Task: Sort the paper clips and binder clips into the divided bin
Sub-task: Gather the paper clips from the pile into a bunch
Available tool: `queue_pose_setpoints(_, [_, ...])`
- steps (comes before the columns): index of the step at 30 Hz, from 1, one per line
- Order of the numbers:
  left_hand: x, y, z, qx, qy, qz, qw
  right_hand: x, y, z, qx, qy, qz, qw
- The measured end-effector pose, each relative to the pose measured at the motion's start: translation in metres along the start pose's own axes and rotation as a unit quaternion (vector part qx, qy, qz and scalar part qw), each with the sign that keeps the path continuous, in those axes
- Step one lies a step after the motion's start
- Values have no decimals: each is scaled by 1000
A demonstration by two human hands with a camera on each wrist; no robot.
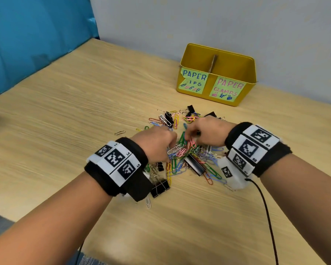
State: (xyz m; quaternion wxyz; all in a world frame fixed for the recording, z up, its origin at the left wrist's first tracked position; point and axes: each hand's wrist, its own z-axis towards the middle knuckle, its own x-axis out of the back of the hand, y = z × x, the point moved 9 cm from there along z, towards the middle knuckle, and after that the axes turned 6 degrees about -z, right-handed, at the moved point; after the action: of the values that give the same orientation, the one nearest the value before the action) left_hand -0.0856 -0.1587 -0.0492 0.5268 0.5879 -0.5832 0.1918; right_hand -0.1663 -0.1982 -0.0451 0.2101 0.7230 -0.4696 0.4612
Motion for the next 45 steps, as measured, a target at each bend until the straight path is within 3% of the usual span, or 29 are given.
queue_pose_setpoints(3, [13,13,6,-21,31,-24,999,1,18,-12,-49,-20,3,999])
queue_pose_setpoints(6, [5,30,18,-39,-12,24,999,-21,25,-18,-75,-84,-58,992])
queue_pose_setpoints(9, [-9,29,28,-1,-72,90,993,-29,31,-13,-84,-57,-71,992])
queue_pose_setpoints(13, [-13,22,31,32,-87,123,988,-29,33,-8,-94,-34,-54,994])
queue_pose_setpoints(23, [-2,34,36,1,-23,96,995,-10,19,-11,-38,83,-36,995])
queue_pose_setpoints(28, [14,19,29,20,50,-46,997,5,41,-21,-63,130,111,983])
queue_pose_setpoints(32, [39,6,26,24,117,-164,979,30,56,-28,-56,167,292,940])
queue_pose_setpoints(36, [86,9,31,-6,199,-245,949,71,59,-29,3,221,452,864])
queue_pose_setpoints(40, [133,11,42,-39,253,-353,900,116,65,-21,38,291,526,799])
queue_pose_setpoints(45, [195,8,55,-52,371,-408,833,171,80,-5,63,379,586,713])
